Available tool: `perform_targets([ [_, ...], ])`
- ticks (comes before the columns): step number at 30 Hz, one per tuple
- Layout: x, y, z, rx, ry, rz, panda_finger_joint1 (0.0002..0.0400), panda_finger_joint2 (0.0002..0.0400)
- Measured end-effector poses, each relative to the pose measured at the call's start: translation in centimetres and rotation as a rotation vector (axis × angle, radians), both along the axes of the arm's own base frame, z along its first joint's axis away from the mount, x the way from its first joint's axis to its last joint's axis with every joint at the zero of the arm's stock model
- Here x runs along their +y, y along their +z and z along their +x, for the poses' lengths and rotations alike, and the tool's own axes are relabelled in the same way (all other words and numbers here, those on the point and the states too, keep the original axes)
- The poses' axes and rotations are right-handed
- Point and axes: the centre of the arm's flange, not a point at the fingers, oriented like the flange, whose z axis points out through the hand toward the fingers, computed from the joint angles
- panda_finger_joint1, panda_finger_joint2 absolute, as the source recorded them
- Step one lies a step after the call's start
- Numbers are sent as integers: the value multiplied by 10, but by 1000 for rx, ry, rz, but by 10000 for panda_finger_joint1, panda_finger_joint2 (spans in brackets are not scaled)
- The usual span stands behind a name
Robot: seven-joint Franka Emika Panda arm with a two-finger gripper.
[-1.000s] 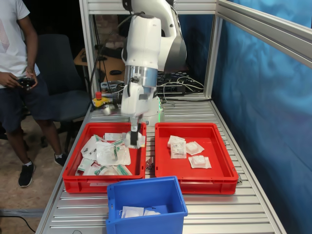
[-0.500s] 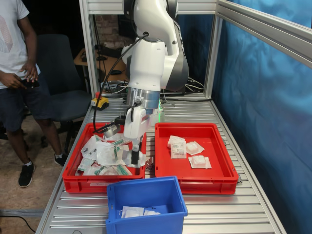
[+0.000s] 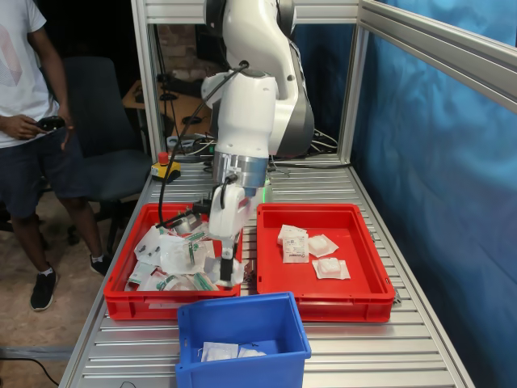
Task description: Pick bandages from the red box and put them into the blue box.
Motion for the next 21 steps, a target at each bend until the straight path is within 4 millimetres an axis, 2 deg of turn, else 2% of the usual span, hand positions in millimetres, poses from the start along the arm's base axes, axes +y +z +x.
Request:
perform_targets([
  [6,3,-14,5,-17,11,-4,85,85],
  [15,6,-53,8,5,21,-12,85,85],
  [21,7,-61,9,12,23,-13,85,85],
])
